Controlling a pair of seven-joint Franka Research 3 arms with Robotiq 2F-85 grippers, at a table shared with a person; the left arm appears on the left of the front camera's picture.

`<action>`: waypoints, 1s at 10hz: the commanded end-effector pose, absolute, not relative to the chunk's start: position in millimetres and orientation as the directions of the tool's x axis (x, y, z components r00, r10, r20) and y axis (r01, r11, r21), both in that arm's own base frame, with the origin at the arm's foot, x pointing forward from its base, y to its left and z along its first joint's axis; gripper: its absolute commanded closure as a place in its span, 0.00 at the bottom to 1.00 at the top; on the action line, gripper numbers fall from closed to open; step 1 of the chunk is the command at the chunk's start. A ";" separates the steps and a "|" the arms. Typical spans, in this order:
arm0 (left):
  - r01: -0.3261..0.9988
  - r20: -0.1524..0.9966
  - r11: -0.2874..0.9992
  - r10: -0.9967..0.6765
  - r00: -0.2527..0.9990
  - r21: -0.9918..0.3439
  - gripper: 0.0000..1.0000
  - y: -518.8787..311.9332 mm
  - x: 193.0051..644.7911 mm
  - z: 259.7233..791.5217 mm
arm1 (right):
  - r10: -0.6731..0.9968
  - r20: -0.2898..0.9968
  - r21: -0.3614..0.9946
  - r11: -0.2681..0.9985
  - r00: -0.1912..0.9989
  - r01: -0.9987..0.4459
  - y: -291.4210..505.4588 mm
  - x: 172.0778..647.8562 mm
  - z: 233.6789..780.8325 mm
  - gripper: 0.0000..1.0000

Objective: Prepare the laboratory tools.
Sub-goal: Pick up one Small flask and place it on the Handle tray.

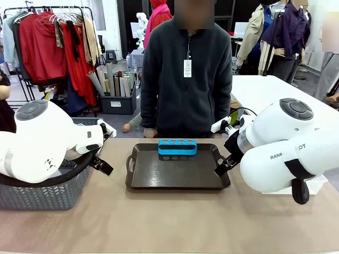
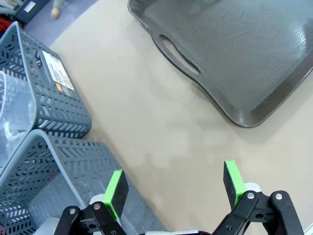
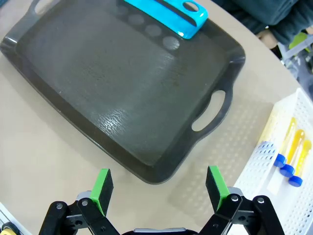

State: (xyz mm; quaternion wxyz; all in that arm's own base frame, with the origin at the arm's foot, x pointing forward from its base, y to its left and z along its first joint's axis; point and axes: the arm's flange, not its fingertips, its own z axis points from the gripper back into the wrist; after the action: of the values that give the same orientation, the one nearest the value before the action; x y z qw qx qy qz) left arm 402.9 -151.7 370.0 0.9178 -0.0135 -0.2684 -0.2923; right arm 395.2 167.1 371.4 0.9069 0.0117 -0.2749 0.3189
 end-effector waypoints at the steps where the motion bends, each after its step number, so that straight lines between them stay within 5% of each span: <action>1: 0.544 0.501 0.829 -0.529 0.685 0.132 0.00 -151.6 402.9 370.1 | 0.572 0.506 -0.154 0.797 0.646 -0.585 167.0 395.2 371.4 0.00; 10: 0.544 0.501 0.829 -0.529 0.685 0.132 0.00 -151.6 402.9 370.1 | 0.572 0.506 -0.154 0.797 0.646 -0.585 167.0 395.2 371.4 0.00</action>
State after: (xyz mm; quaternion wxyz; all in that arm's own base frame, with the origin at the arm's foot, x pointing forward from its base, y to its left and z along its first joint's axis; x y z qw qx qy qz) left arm 402.9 -151.9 370.0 0.9177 -0.0135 -0.2684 -0.2925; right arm 395.2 167.1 371.4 0.9070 0.0117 -0.2749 0.3189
